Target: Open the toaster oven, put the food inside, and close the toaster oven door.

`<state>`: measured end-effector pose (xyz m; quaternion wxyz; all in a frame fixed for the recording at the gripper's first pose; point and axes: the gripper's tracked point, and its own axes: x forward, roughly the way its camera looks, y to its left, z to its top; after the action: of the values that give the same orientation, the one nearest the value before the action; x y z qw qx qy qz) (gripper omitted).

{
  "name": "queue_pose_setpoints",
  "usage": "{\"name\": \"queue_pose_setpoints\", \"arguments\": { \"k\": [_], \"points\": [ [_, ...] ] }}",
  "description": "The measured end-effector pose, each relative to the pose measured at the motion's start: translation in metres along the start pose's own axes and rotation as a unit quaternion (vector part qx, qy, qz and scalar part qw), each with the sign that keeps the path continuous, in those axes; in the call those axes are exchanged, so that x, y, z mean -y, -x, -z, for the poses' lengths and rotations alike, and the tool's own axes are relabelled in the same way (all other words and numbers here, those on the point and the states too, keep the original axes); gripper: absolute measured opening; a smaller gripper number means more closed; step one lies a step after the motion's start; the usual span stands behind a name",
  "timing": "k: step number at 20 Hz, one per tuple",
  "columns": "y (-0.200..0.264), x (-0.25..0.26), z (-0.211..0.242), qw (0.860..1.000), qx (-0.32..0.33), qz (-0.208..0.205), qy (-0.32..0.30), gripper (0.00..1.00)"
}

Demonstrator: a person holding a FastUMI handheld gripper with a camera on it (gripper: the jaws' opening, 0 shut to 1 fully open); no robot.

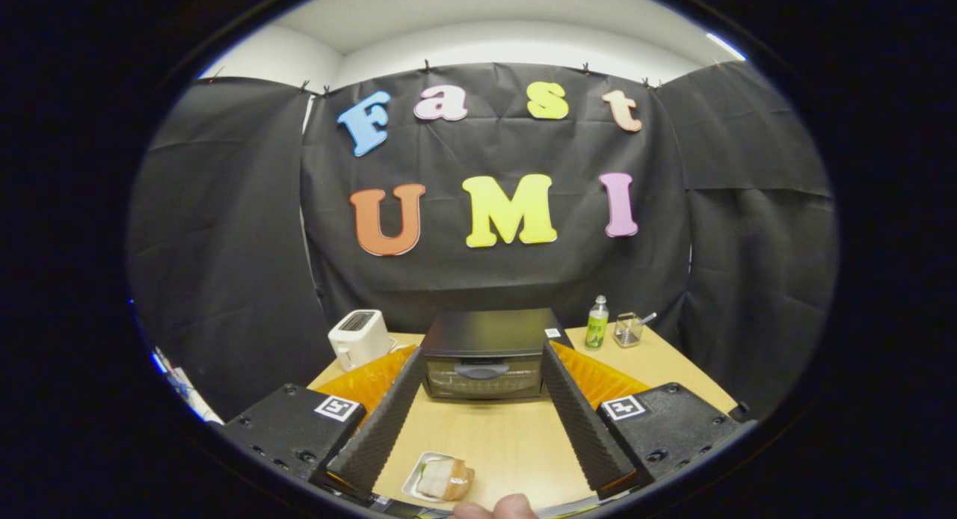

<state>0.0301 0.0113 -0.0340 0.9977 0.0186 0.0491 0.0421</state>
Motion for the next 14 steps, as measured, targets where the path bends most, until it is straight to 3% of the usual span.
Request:
{"name": "queue_pose_setpoints", "arguments": {
  "k": [7,14],
  "points": [
    [-0.035,0.001,0.016,1.0,-0.029,-0.009,-0.005,1.0],
    [-0.109,0.001,0.023,0.998,-0.053,-0.018,-0.005,1.0]
  ]
}}
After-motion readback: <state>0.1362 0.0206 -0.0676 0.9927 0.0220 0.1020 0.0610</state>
